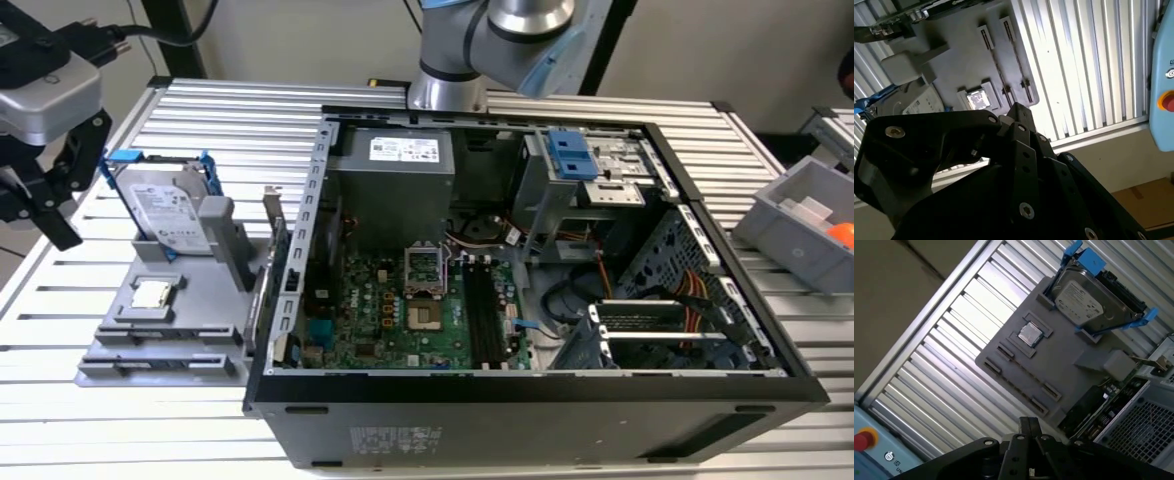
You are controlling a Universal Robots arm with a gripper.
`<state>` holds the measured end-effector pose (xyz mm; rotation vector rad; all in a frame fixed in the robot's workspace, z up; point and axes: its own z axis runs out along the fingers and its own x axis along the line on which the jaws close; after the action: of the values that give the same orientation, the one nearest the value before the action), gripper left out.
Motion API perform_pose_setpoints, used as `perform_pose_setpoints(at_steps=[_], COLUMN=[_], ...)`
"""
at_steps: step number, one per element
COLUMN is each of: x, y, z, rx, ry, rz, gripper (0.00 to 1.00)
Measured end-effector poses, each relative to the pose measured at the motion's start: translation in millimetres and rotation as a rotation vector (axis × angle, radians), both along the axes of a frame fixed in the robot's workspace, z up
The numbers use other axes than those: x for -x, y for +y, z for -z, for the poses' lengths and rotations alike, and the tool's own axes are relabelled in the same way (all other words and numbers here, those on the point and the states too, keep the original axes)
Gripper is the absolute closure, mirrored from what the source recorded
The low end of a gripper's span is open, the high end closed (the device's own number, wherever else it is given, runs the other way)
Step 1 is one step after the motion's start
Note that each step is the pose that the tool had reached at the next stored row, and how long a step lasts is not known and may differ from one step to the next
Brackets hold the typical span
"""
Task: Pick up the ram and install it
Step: 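Pick up the ram and move it above insertion slot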
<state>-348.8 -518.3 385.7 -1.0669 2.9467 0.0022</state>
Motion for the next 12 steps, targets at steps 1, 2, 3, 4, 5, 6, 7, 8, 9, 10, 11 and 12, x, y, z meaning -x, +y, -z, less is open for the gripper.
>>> perform_pose_setpoints(at_steps=[1,2,3,4,5,6,7,8,9,10,11,12], x=[0.0,0.0,0.0,0.0,0.0,0.0,0.0,0.0,0.0,0.0,-0.1,0.0], y=[0.0,0.1,0.1,0.2,0.2,0.2,0.2,0.3,0.3,0.3,0.3,0.4], z=[0.0,-0.1,-0.1,-0.1,-0.1,-0.1,-0.1,-0.1,-0.1,-0.1,-0.1,-0.1], rx=[0.0,0.0001,0.0002,0.0002,0.0001,0.0001,0.0001,0.0001,0.0001,0.0001,0.0001,0.0001], ry=[0.0,0.0002,0.0002,0.0002,0.0001,0.0001,0.0001,0.0001,0.0001,0.0001,0.0001,0.0001], rz=[-0.005,-0.011,-0.016,-0.023,-0.029,-0.037,-0.045,-0.054,-0.063,-0.073,-0.083,-0.091], gripper=[1.0,1.0,1.0,1.0,1.0,1.0,1.0,1.0,1.0,1.0,1.0,1.0])
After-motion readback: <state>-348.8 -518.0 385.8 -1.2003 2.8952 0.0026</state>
